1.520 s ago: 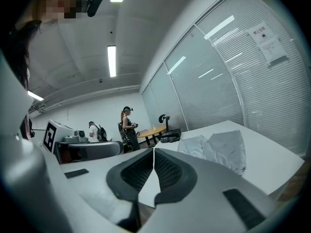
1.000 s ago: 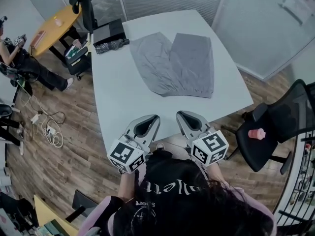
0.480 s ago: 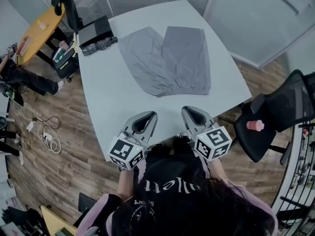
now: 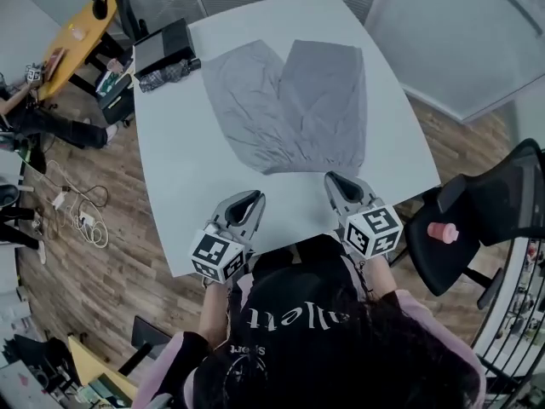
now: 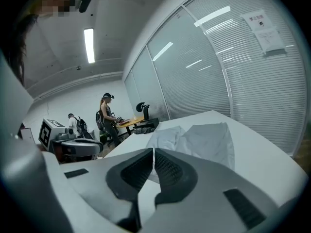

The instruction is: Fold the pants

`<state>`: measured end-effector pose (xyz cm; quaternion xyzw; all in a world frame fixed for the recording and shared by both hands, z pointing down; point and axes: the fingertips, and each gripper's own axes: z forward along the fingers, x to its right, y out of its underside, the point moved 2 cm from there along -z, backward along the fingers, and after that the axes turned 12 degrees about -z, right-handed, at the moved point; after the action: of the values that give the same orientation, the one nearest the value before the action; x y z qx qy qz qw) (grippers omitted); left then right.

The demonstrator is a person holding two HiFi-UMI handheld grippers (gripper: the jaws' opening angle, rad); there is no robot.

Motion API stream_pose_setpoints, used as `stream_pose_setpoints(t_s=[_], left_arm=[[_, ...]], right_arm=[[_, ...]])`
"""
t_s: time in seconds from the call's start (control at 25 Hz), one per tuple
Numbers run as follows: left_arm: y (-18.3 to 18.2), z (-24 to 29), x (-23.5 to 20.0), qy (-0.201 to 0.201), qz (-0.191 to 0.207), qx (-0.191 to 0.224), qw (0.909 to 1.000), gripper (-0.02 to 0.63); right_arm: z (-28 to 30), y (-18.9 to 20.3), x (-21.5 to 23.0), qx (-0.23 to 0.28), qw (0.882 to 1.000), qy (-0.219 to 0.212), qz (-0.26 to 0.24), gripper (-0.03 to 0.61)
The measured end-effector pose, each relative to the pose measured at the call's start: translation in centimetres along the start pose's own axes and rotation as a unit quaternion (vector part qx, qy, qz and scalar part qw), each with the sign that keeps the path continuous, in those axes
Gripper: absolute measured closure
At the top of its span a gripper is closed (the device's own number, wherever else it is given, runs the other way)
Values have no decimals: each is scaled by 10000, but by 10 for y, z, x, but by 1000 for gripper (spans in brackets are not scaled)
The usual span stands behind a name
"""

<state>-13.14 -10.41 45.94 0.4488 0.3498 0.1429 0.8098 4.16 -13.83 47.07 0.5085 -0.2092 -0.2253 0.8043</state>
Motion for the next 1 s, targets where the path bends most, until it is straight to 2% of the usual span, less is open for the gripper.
stream_pose_setpoints(t_s=[0.12,0.24,0.44,0.52,0.68,0.8,1.0], left_arm=[[25,19,-18,-283,-191,-340,9988,580],[44,36,-38,-610,-541,-486,9955,578],[71,63,-70,-1032,-766,-854,9880,561],[83,72,-80,-1140,-820,-1055,9845,509],[100,85,-96,-1369,-961,-1348,9767,489],[109,92,-108,-1448,-1141,-1491,9715,458],[117,103,-127,-1662,-1344,-1619,9634,442]], right_arm=[[9,26,32,-312,9994,10,-179,551],[12,56,63,-656,9975,28,-251,551],[13,105,109,-1170,9930,147,-58,545],[13,122,124,-1326,9909,168,136,502],[13,145,143,-1563,9865,208,448,453],[15,159,148,-1733,9826,201,635,391],[22,178,149,-1942,9770,192,857,377]])
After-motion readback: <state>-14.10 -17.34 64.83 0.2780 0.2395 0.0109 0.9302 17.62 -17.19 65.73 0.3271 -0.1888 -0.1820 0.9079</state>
